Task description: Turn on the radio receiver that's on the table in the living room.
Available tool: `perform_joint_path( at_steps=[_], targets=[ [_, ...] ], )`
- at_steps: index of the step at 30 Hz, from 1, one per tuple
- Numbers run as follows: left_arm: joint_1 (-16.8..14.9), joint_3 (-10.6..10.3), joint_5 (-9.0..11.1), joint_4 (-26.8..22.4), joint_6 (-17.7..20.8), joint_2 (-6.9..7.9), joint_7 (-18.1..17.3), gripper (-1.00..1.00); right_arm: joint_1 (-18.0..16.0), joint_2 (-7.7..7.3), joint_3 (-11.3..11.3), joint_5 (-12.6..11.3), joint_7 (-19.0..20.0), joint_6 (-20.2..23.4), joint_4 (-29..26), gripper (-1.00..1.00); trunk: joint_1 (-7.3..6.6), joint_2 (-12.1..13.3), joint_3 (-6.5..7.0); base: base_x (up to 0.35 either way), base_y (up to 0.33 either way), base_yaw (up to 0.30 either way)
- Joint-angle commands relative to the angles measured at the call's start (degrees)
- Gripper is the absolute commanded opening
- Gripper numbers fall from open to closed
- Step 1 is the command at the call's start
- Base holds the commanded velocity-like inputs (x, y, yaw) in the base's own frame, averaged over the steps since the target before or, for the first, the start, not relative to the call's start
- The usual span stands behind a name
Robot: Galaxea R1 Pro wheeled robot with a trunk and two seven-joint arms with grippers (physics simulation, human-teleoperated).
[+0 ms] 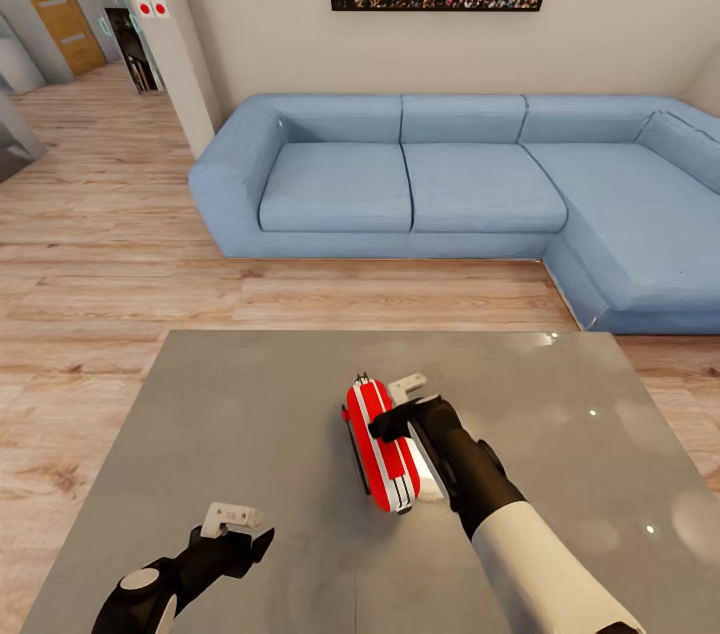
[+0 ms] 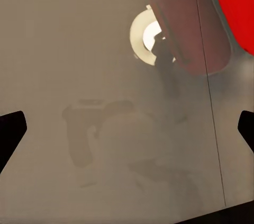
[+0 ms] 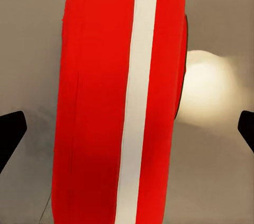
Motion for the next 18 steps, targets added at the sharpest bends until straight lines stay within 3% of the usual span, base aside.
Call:
perform_joint_path(
  at_steps=[1, 18],
  targets=[
    [0.00, 0.00, -0.03, 0.00, 0.00, 0.00, 0.01, 1.00, 0.00, 0.00, 0.00, 0.00, 0.00, -0.09, 0.10, 1.00, 0.00, 0.00, 0.00, 0.000, 0.000, 0.000],
    [0.00, 0.00, -0.08, 0.00, 0.00, 0.00, 0.00, 1.00, 0.00, 0.00, -0.01, -0.02, 0.00, -4.06, 5.22, 1.00, 0.00, 0.00, 0.00, 0.000, 0.000, 0.000]
  ],
)
